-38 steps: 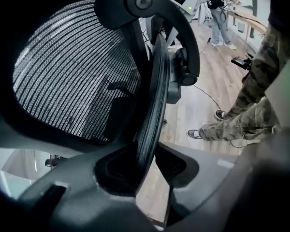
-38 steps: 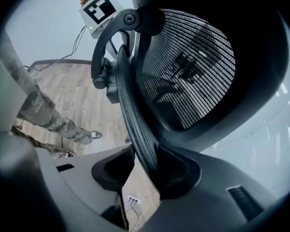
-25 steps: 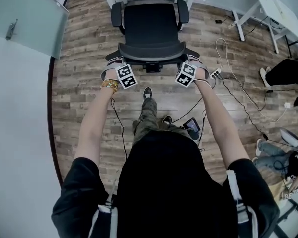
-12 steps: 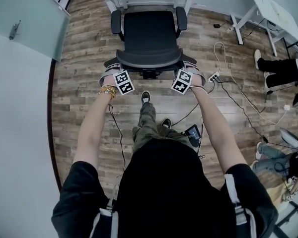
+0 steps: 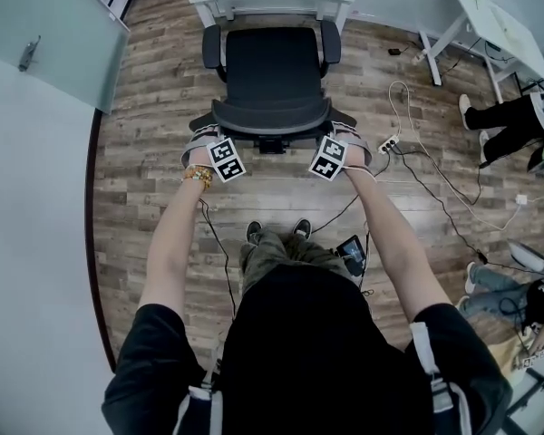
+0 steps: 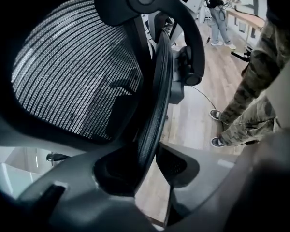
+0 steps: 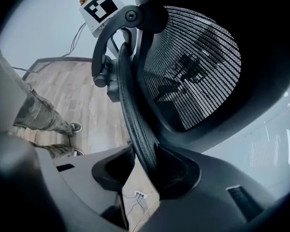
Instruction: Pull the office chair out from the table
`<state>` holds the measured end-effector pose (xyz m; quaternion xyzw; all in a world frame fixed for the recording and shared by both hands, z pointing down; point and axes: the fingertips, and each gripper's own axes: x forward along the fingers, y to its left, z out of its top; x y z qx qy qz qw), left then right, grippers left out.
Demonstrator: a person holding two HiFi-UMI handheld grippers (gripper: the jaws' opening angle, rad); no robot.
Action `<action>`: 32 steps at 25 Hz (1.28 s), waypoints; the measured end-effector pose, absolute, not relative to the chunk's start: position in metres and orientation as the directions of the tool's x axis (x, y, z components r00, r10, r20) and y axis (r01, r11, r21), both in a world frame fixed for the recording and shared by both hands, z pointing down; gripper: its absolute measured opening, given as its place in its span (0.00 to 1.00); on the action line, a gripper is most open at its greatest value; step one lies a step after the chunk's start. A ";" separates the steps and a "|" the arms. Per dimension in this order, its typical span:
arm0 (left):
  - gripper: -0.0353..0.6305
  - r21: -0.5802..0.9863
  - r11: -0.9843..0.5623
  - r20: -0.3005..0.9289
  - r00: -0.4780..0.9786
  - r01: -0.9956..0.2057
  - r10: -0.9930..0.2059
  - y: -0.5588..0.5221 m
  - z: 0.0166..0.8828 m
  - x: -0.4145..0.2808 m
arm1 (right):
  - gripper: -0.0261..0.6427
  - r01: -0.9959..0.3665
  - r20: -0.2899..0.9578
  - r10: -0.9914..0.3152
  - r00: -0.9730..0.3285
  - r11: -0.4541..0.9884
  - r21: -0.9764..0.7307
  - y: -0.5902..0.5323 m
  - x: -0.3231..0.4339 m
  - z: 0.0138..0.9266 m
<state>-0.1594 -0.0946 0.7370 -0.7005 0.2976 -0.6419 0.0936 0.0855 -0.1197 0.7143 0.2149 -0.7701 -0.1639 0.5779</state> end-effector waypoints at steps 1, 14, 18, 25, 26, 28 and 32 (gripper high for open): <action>0.27 -0.512 -0.806 0.844 -0.001 -0.296 -0.536 -0.095 0.737 -0.161 | 0.23 -0.144 0.820 -0.521 -0.238 0.853 0.501 -0.119 0.084 0.714; 0.27 -0.504 -0.821 0.849 0.020 -0.267 -0.528 -0.084 0.736 -0.173 | 0.24 -0.176 0.821 -0.526 -0.220 0.850 0.497 -0.106 0.071 0.714; 0.27 -0.518 -0.818 0.839 0.034 -0.249 -0.542 -0.074 0.737 -0.178 | 0.24 -0.183 0.821 -0.528 -0.216 0.848 0.497 -0.095 0.067 0.715; 0.27 -0.527 -0.815 0.833 0.041 -0.241 -0.551 -0.063 0.737 -0.192 | 0.24 -0.199 0.812 -0.543 -0.214 0.838 0.508 -0.079 0.052 0.715; 0.27 -0.526 -0.816 0.834 0.041 -0.241 -0.550 -0.060 0.737 -0.193 | 0.24 -0.201 0.812 -0.543 -0.213 0.838 0.507 -0.076 0.051 0.715; 0.27 -0.529 -0.815 0.832 0.045 -0.237 -0.553 -0.055 0.736 -0.195 | 0.24 -0.203 0.815 -0.541 -0.210 0.839 0.505 -0.071 0.050 0.714; 0.27 -0.542 -0.808 0.822 0.053 -0.231 -0.567 -0.044 0.736 -0.199 | 0.24 -0.206 0.816 -0.540 -0.207 0.839 0.503 -0.059 0.045 0.715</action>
